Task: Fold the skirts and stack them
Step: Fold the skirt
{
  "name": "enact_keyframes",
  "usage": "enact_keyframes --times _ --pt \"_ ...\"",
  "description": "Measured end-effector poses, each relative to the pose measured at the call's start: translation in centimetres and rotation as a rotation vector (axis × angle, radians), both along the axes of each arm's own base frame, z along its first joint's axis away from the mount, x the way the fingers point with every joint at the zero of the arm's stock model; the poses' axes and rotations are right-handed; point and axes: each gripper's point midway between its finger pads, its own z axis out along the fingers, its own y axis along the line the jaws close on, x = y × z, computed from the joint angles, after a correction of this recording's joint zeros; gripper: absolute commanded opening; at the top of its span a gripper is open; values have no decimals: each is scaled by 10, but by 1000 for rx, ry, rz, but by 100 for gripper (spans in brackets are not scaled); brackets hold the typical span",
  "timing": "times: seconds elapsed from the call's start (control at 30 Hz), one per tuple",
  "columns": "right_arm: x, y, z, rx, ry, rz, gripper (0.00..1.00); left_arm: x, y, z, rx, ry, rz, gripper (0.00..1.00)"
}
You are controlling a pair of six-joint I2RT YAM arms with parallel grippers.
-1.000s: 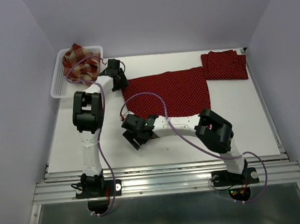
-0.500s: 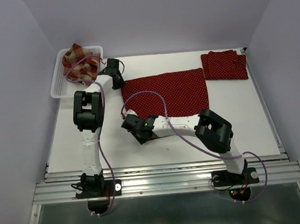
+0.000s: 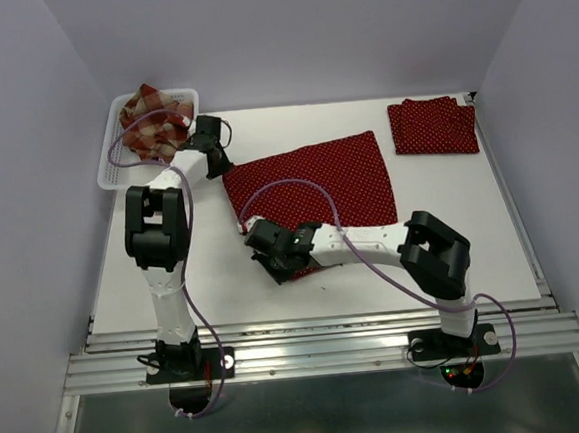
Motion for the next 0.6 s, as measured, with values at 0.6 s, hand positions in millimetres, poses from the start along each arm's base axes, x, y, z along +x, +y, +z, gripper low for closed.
enact_keyframes --times 0.6 --pt "-12 -7 86 288 -22 -3 1 -11 -12 106 -53 -177 4 0"
